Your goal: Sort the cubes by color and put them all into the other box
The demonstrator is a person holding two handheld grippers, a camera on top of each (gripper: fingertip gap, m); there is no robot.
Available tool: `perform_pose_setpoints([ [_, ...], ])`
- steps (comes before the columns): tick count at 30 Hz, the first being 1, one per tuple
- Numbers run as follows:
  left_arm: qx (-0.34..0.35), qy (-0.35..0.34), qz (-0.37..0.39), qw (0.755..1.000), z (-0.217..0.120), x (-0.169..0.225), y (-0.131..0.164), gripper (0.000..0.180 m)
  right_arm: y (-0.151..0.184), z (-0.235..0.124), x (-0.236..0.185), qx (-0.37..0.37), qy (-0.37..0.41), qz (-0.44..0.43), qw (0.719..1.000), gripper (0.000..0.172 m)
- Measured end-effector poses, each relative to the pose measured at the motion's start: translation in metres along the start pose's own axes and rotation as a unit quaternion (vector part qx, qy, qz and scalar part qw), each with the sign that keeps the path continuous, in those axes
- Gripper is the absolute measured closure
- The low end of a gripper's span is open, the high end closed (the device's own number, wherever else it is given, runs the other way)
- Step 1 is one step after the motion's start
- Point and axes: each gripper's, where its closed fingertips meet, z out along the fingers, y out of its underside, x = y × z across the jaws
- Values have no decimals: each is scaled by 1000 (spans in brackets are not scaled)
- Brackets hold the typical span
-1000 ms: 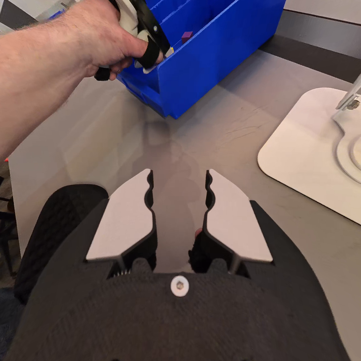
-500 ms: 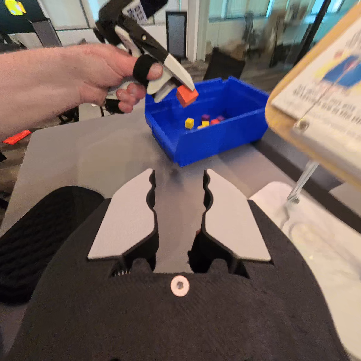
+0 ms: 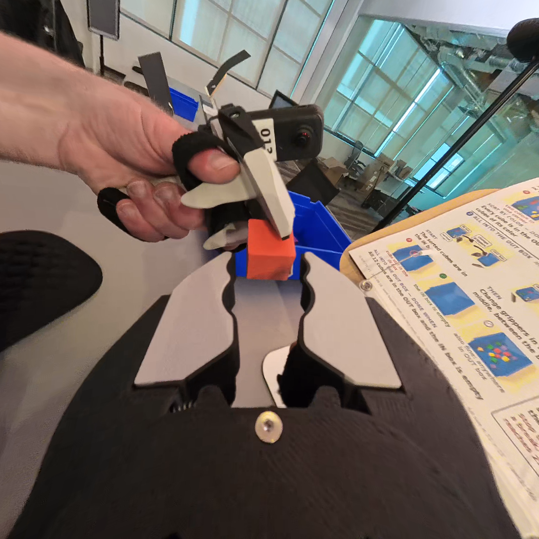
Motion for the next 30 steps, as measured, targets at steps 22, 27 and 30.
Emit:
perform_pose_setpoints([
  [22, 21, 3, 25, 999, 34, -10, -18, 180, 204, -296, 280, -307, 259, 172, 900, 142],
  [27, 11, -18, 7, 1000, 33, -21, -11, 180, 316, -330, 304, -427, 218, 261, 838, 142],
  [30, 9, -34, 4, 999, 28, -26, -9, 180, 362, -319, 288, -477, 144, 293, 816, 142],
])
